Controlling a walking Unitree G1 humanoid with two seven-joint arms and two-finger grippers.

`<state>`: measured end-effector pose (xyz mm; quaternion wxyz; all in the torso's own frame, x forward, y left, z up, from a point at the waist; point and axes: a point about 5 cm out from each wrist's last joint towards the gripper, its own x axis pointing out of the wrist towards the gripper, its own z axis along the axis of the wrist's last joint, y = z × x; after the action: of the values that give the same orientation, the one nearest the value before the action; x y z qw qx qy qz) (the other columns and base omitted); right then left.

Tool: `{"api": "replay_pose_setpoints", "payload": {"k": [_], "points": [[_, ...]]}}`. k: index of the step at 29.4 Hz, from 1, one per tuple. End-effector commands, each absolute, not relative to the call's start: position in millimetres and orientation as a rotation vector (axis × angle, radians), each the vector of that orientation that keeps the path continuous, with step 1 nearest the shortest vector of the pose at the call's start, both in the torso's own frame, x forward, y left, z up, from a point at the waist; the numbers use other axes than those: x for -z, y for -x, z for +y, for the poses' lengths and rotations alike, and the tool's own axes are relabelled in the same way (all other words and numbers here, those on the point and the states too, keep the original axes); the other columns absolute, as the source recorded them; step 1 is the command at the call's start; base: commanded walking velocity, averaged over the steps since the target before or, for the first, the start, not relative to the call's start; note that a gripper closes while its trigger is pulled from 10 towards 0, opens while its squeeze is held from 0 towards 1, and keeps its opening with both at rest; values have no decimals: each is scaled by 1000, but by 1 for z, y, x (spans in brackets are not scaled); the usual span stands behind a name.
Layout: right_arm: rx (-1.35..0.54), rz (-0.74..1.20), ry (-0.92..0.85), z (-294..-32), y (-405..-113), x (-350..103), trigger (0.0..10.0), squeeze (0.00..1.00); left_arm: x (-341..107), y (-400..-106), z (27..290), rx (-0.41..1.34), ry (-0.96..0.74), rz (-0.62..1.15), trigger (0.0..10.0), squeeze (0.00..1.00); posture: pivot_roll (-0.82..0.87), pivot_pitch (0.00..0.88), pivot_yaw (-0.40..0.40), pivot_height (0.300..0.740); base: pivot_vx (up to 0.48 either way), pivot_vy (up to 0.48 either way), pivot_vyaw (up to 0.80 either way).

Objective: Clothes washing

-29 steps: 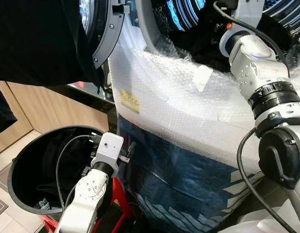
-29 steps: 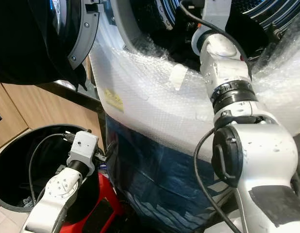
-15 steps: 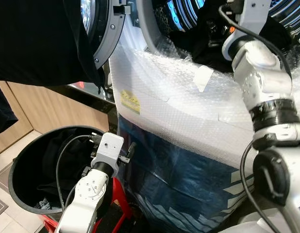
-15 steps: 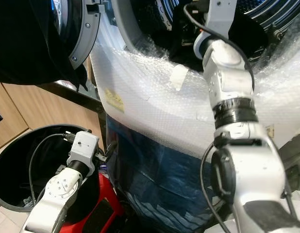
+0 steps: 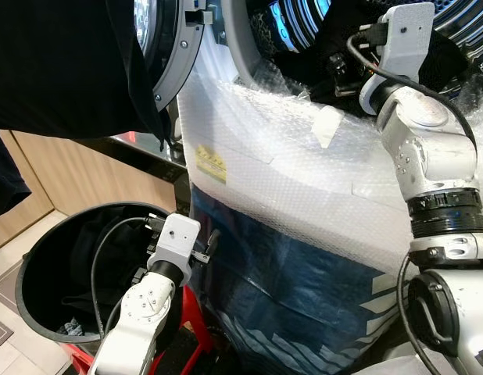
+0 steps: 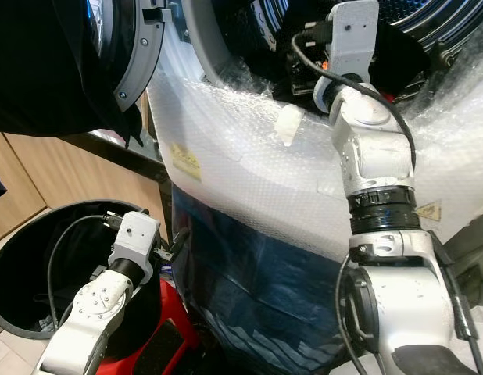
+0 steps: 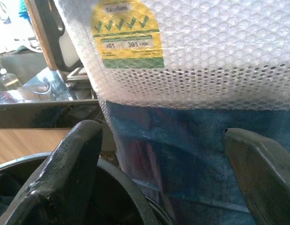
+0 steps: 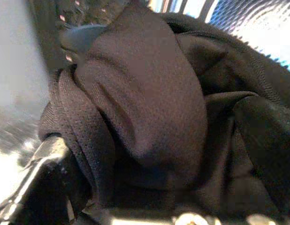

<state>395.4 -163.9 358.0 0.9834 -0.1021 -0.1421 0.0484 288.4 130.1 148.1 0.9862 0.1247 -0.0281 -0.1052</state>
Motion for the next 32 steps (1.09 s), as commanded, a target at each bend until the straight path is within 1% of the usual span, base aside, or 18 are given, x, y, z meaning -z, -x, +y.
{"api": "replay_pose_setpoints", "payload": {"k": [1, 6, 12, 16, 17, 22, 26, 27, 28, 31, 32], "points": [[-65, -324, 237, -171, -389, -364, 10000, 0, -148, -289, 128, 214, -260, -50, 10000, 0, -5, 52, -51, 740, 0, 0, 0], [-62, -336, 200, -175, -377, -365, 10000, 0, -148, -289, 128, 209, -259, -50, 10000, 0, -11, 80, -55, 740, 0, 0, 0], [-81, -320, 221, -183, -361, -359, 10000, 0, -147, -288, 129, 201, -256, -44, 10000, 0, -12, 92, -59, 740, 0, 0, 0], [-116, -291, 194, -188, -344, -354, 10000, 0, -147, -287, 132, 195, -257, -40, 10000, 0, -23, 103, -57, 740, 0, 0, 0], [-102, -281, 214, -191, -342, -351, 10000, 0, -146, -286, 132, 195, -257, -37, 10000, 0, -28, 102, -54, 740, 0, 0, 0], [-77, -262, 220, -194, -340, -346, 10000, 0, -145, -286, 129, 209, -256, -35, 10000, 0, -30, 98, -49, 740, 0, 0, 0], [-114, -253, 230, -189, -338, -345, 10000, 0, -146, -287, 129, 210, -258, -39, 10000, 0, -22, 93, -51, 740, 0, 0, 0], [-144, -250, 234, -185, -336, -345, 10000, 0, -147, -287, 129, 208, -259, -40, 10000, 0, -20, 90, -51, 740, 0, 0, 0], [-230, -237, 252, -175, -331, -342, 10000, 0, -147, -287, 130, 207, -259, -41, 10000, 0, -20, 85, -54, 740, 0, 0, 0], [-302, -230, 210, -163, -323, -334, 10000, 0, -146, -286, 130, 207, -260, -41, 10000, 0, -18, 76, -57, 740, 0, 0, 0], [-302, -230, 210, -163, -323, -334, 10000, 0, -146, -286, 130, 207, -260, -41, 10000, 0, -18, 76, -57, 740, 0, 0, 0]]}}
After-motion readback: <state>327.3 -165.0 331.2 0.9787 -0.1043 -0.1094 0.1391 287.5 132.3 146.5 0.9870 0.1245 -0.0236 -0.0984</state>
